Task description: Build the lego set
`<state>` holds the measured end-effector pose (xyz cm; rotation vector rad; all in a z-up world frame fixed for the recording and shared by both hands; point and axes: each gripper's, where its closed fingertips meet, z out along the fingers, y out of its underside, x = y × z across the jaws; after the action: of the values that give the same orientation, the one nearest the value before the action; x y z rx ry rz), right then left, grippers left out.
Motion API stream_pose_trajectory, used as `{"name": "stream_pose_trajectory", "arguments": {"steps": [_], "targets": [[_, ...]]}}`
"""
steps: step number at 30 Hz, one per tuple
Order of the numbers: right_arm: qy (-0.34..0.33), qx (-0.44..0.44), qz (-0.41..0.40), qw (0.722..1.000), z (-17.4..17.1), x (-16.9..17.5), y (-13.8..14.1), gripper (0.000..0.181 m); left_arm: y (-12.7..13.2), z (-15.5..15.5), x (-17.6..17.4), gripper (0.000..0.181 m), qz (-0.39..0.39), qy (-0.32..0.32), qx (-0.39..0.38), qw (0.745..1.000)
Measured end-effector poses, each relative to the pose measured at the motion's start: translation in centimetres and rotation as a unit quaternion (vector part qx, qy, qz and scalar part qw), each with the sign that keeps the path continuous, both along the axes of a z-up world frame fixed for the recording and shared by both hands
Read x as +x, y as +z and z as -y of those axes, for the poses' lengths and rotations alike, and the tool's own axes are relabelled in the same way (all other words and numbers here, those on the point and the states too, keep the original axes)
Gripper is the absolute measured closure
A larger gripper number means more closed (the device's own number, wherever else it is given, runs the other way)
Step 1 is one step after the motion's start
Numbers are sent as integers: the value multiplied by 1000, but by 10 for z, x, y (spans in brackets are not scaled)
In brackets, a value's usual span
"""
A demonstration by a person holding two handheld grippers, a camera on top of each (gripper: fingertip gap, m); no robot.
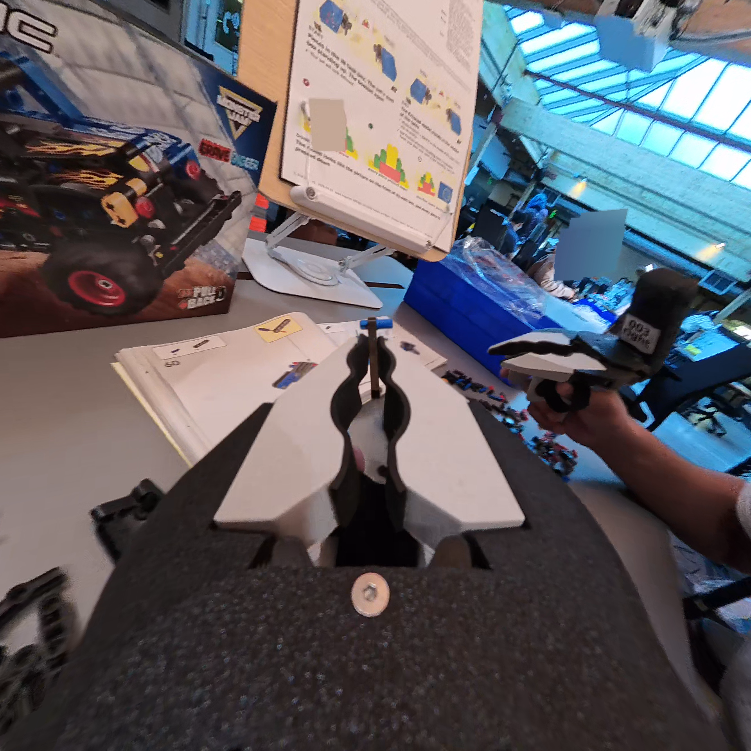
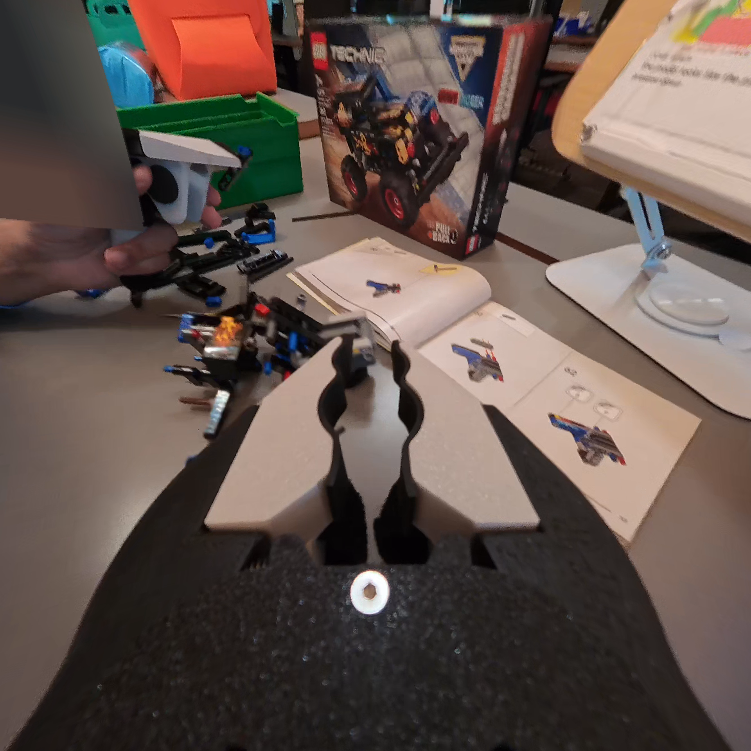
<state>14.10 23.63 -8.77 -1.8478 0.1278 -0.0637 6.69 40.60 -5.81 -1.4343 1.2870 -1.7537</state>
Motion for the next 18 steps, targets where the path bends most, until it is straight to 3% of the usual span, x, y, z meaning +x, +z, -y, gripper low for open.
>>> {"name": "stream_pose_trajectory", "arguments": {"steps": [4,7,9,14,18], "targets": [[36,26,22,999,-36,-55,28,156,17,26,-12,180,30,-52,-58,997],[42,1,98,994,-69,-88,37,154,31,45,-23,180,48,-86,-101,990],[60,0,89,994,-89,-110,39,153,33,53,-27,181,48,-97,-120,987],[45,-11,21,999,-114,-120,28,146,32,64,-31,180,50,-95,-100,989],[12,-8,11,1000,-126,-108,22,153,15,57,-23,180,8,-45,-94,994]]}}
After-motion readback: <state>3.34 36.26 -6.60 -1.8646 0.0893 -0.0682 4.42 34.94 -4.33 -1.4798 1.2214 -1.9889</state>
